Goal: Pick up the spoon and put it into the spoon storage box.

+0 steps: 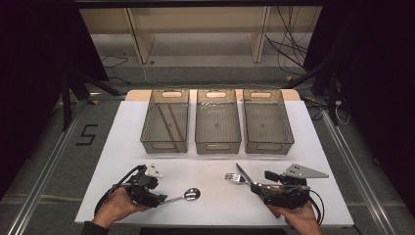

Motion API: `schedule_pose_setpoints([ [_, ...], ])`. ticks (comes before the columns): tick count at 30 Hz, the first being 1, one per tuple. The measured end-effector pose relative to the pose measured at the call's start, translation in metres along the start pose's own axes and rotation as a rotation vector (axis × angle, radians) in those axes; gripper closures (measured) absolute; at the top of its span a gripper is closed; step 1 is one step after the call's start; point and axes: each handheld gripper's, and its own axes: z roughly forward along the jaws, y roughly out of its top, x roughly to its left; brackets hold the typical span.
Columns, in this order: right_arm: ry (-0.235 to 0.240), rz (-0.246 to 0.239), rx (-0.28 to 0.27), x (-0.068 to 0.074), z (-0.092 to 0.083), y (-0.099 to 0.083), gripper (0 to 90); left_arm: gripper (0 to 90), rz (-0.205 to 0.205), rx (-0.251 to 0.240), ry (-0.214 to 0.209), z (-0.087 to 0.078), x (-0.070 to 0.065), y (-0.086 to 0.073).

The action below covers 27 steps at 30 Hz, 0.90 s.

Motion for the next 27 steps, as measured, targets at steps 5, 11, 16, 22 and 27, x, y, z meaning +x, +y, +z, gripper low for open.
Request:
schedule_pose_setpoints([
  [5, 0.0, 0.0, 0.001, 0.0, 0.0, 0.0, 25.7, 26.3, 0.011, 0.038, -0.003, 0.003, -0.003, 0.005],
  [11, 0.001, 0.0, -0.001, 0.0, 0.0, 0.0, 25.7, 19.6, 0.041, 0.072, 0.002, 0.008, -0.008, 0.01],
  [16, 0.002, -0.001, -0.003, 0.0, 0.0, 0.0, 25.7, 18.1, 0.072, 0.113, 0.006, 0.012, -0.008, 0.011],
  [22, 0.004, -0.001, -0.002, 0.0, 0.0, 0.0, 25.7, 29.0, 0.107, 0.164, 0.02, 0.013, -0.01, 0.011],
  [27, 0.005, 0.0, 0.001, 0.001, 0.0, 0.0, 25.7, 38.7, 0.138, 0.2, 0.009, 0.015, -0.012, 0.012],
])
